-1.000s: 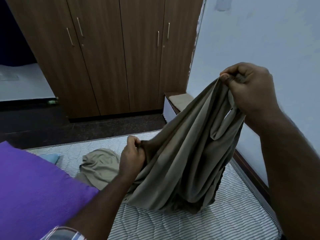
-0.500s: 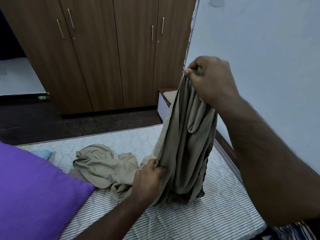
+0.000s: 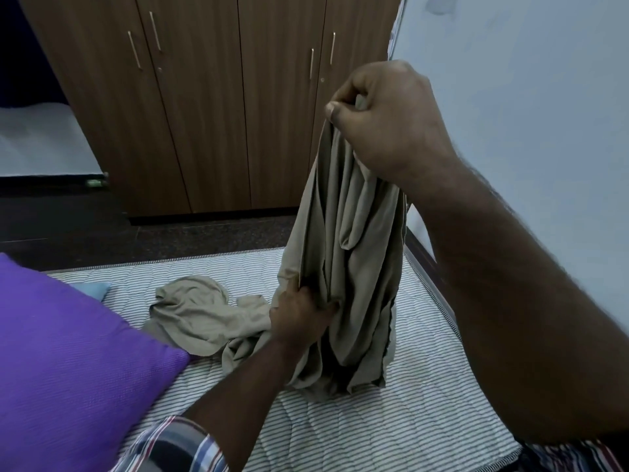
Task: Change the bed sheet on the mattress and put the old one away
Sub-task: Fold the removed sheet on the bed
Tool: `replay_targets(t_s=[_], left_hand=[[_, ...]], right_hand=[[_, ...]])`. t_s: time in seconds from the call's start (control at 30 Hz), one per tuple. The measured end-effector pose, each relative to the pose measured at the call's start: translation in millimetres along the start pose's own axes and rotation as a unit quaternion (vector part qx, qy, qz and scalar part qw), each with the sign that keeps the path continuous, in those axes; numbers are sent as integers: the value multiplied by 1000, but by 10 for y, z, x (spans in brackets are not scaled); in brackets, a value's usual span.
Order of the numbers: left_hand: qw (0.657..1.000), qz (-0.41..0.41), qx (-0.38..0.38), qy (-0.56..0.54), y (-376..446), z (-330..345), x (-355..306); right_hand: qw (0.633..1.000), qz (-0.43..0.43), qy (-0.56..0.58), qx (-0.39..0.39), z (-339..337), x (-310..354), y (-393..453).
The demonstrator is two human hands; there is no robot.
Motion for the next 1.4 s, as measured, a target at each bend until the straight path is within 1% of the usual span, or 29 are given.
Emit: replay_targets(t_s=[0.07, 0.17, 0.27, 0.37, 0.43, 0.47, 0.57, 0.67, 0.73, 0.9, 0.97, 1.1, 1.17, 1.23, 1.33, 1.4], left_hand=[[1000, 2, -5, -21, 43, -22, -26], [998, 39, -16, -46, 75, -66, -19], [993, 74, -7, -90, 64, -19, 44], [984, 113, -30, -138, 62, -25, 133], [978, 106, -37, -178, 22, -88, 156], [977, 97, -38, -185, -2, -119, 155], [973, 112, -45, -197, -83, -108, 81], [981, 115, -16, -158, -151, 48, 5], [986, 102, -3, -128, -171, 115, -38], [993, 89, 0, -74, -107, 155, -122], [993, 93, -9, -73, -64, 145, -124], [988, 101, -7, -118, -43, 78, -33], [990, 91, -20, -109, -23, -58, 107], [990, 85, -55, -95, 27, -286, 276], [990, 71, -91, -76, 120, -690, 485], [988, 83, -118, -58, 198, -1007, 515]], right_hand=[[1000, -8, 2, -2, -29, 39, 25], [1000, -10, -4, -6, -93, 4, 60], [1000, 3, -17, -9, -159, -123, 90], [999, 22, -26, -15, -221, -274, 119], [999, 33, -28, -17, -246, -357, 133], [999, 39, -28, -17, -257, -393, 138], [998, 47, -26, -20, -269, -462, 149], [999, 40, -26, -19, -244, -451, 154], [999, 38, -22, -20, -223, -427, 154], [999, 34, -16, -21, -182, -375, 158], [999, 36, -13, -25, -194, -372, 166], [998, 50, -21, -27, -249, -471, 162], [997, 70, -37, -24, -272, -643, 142], [993, 98, -66, -18, -289, -901, 93], [985, 141, -103, 10, -296, -1328, -38], [979, 164, -117, 30, -298, -1569, -141]])
Point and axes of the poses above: each hand's wrist, its own y-axis towards the middle knuckle, its own z-axis out of the palm, x = y × z, the point moved 9 cm from there along y, towards the middle knuckle
